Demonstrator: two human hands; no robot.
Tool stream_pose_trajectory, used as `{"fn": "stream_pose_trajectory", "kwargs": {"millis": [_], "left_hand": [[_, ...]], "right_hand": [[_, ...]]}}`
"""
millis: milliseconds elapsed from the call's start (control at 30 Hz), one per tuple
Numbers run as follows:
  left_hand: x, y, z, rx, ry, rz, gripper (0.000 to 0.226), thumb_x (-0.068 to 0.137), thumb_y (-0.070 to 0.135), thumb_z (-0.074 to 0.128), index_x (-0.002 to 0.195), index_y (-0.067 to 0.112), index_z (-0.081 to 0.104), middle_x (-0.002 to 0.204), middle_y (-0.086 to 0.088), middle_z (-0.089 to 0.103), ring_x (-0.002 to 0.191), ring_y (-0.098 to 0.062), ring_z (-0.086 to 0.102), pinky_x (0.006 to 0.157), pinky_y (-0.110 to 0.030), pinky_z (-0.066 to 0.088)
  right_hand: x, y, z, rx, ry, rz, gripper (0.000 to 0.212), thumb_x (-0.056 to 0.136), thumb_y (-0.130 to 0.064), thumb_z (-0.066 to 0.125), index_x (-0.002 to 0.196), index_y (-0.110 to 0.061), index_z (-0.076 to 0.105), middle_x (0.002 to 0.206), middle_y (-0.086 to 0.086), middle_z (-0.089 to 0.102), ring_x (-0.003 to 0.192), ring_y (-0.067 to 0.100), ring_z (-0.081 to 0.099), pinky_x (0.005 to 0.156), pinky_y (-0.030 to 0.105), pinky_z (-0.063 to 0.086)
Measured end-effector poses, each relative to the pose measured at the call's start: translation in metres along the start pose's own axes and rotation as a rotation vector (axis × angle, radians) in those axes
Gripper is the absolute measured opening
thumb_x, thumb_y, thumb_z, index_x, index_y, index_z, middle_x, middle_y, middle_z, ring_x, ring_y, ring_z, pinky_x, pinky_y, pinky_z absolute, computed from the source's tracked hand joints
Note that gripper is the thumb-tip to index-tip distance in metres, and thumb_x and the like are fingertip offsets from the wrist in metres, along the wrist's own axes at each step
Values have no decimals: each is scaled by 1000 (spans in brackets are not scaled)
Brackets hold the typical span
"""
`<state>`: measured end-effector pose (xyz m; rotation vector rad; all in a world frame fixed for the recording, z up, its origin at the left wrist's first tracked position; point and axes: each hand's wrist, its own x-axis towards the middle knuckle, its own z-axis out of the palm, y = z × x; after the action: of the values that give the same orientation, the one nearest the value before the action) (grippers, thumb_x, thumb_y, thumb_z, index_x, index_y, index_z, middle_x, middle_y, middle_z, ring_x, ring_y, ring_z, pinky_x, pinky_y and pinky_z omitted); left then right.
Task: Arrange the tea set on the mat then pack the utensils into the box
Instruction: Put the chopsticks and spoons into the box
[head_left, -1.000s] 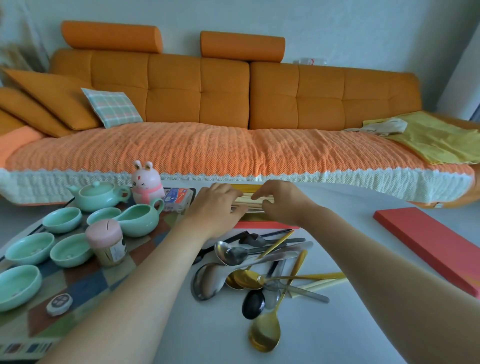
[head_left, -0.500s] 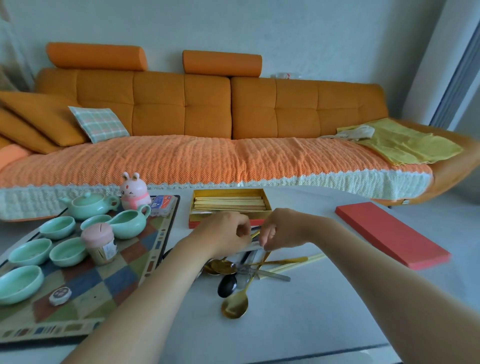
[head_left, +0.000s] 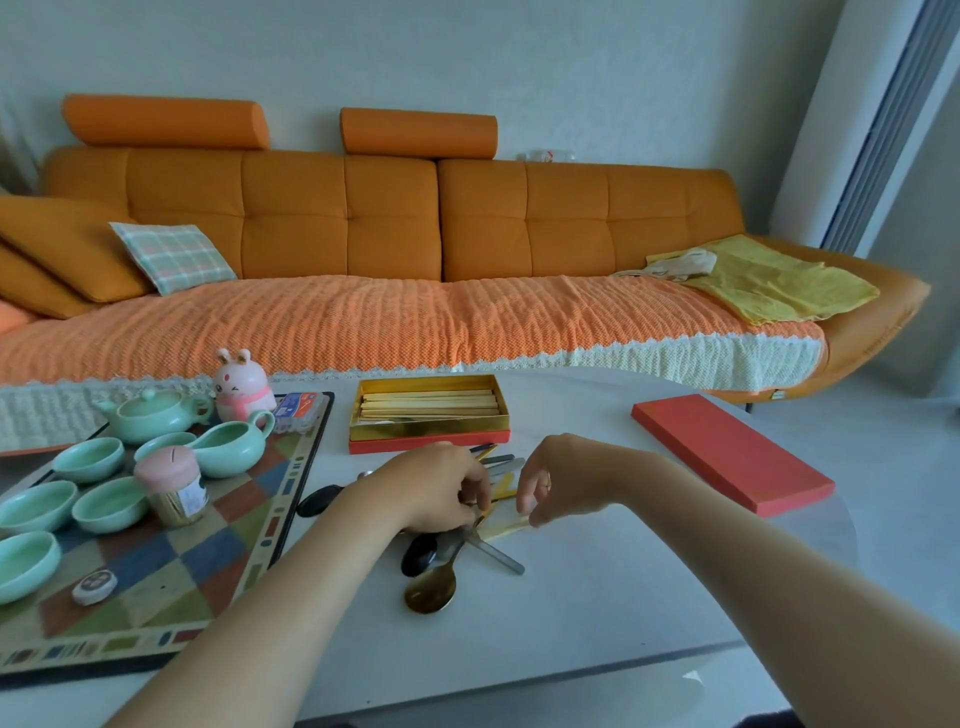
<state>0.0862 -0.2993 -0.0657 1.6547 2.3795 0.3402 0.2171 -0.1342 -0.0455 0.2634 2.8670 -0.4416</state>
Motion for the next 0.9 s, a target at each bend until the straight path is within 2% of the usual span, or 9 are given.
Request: {"fn": "stream_pose_trajectory", "kwargs": {"millis": [133,267,467,533,600,667,733,800,900], "left_hand": [[0,8,1,-17,-12,11,16,80,39,71,95,36,71,99,15,57,91,-5,56,79,-33,55],[0,15,3,-14,-29,-5,33,77,55,71,103,34,73,102,15,59,95,-6,56,78,-29,54],[3,14,2,-183,13,-44,20,90,40,67,107,32,72,99,14,65,91,-7,60,74,-24,49],[4,9,-4,-226,87,-82,12,91,41,65,100,35,72,91,15,66,84,-9,62,68,-28,50],[6,1,-11,-256,223,-131,8,93,40,62,94,36,69,84,11,67,74,-16,63,64,-36,49],[6,-7,-17,-349,380,-185,7,95,36,60,94,34,67,84,8,67,72,-16,62,67,-37,51],[6,-13,-22,-415,517,-241,8,97,35,58,96,32,65,86,7,65,72,-13,61,69,-34,50],[6,-19,-26,-457,597,-305,9,97,35,58,97,30,65,85,8,61,68,-14,58,61,-30,45],[6,-25,-29,-634,647,-342,8,95,33,60,99,28,65,91,3,65,80,-17,63,63,-31,50]], "right_hand": [[2,-2,5,-45,2,6,19,80,-39,79,97,-30,77,80,-21,61,77,2,56,67,18,42],[4,-2,5,-69,-46,26,17,84,-39,75,97,-28,74,90,-14,63,89,10,59,71,21,41],[4,-2,-5,54,24,10,8,89,-33,71,96,-28,71,93,-15,65,87,4,60,76,23,42],[6,-2,-9,106,145,-11,5,88,-31,72,91,-31,69,90,-17,63,86,3,59,74,23,43],[14,1,-10,50,435,-51,9,85,-30,74,92,-28,69,90,-14,59,87,7,57,74,23,42],[22,2,-10,-3,754,-98,9,84,-28,75,88,-24,69,90,-8,56,86,12,54,73,25,42],[28,-4,-11,62,913,-125,7,85,-23,73,83,-20,68,86,-6,56,81,12,51,67,20,40],[35,-12,-12,134,928,-78,6,87,-24,71,85,-19,68,85,-6,56,78,10,50,63,13,35],[46,-28,-15,404,698,74,18,92,-37,65,102,-23,70,89,-7,64,73,7,57,59,16,38]]}}
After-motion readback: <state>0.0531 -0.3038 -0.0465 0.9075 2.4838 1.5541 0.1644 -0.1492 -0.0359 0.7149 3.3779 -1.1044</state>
